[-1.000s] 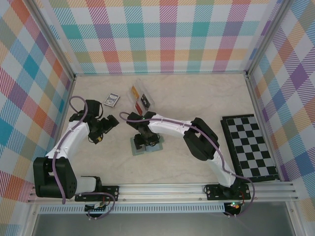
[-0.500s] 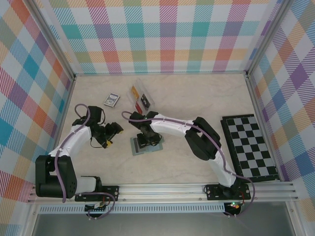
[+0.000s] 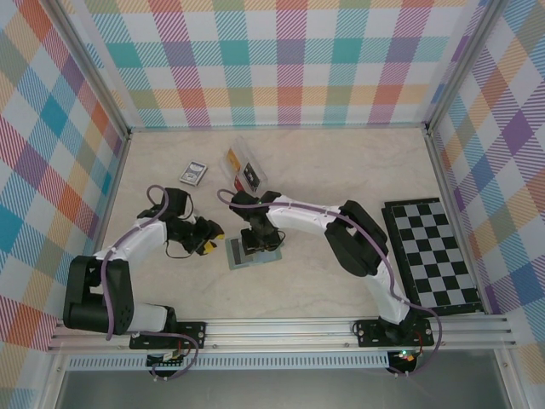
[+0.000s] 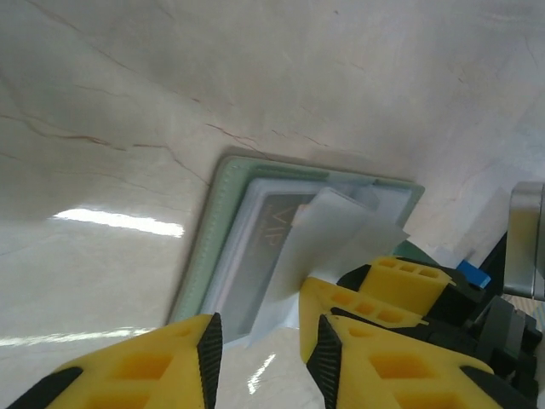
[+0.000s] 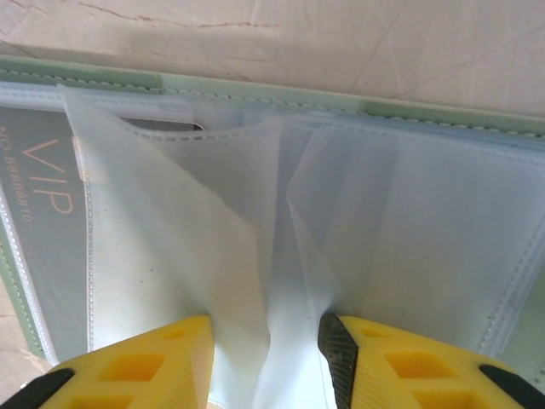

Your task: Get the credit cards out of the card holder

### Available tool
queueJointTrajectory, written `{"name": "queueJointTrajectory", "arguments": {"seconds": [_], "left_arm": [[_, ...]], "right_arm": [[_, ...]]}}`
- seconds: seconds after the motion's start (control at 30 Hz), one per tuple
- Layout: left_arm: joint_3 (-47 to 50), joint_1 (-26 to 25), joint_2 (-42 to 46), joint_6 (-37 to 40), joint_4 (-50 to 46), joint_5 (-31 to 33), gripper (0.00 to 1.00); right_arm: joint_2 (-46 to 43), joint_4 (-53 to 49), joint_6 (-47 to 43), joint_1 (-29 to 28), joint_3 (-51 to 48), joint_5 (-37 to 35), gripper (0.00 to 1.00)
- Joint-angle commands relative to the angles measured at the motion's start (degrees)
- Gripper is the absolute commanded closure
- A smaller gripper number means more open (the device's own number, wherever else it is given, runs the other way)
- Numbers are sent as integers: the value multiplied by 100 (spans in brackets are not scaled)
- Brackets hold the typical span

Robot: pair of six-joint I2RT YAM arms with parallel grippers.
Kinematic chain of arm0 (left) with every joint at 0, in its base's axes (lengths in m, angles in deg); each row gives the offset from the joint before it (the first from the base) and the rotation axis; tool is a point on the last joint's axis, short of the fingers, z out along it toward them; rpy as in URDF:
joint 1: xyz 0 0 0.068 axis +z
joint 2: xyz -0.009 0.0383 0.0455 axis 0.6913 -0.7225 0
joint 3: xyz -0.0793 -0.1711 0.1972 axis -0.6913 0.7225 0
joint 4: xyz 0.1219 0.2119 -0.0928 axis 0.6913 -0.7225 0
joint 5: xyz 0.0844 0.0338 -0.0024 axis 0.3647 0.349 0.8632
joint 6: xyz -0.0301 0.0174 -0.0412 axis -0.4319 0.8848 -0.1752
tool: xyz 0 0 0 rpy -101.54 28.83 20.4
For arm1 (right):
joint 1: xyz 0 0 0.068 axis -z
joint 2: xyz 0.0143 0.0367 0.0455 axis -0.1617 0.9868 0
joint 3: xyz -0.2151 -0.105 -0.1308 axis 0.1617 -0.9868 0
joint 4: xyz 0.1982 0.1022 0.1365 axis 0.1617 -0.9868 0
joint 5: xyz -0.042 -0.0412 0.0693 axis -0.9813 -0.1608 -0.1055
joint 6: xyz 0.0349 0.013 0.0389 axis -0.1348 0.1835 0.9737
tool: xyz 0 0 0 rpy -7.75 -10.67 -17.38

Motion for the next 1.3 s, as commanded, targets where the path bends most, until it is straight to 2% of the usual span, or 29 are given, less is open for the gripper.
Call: {"name": "queueJointTrajectory", "arguments": {"seconds": [0.0,0.27,0.37,0.53,0.73,0.93,1.07,1.27], "left_arm": [[45,-193,-166,-173,303,-199,69],[17,-598,-653,-328,597,-184,80],[-22,-708,-773,-339,656,-246,78],[6,-814,-888,-427,850,-329,69],[31,-869,-999,-561,1076,-433,65],[44,-886,-1088,-519,1053,-199,68],[112,-886,-1231,-622,1430,-331,72],[87,-887,-1215,-624,1443,-352,75]], "right_arm": [[159,81,85,23,-290,68,61],[105,163,169,20,-381,40,69],[89,202,206,31,-429,51,71],[12,313,239,56,-539,120,73],[-137,602,260,124,-744,316,75],[-289,836,290,188,-897,510,78],[-415,1028,323,219,-1029,628,79],[-666,1428,449,343,-1323,906,80]]}}
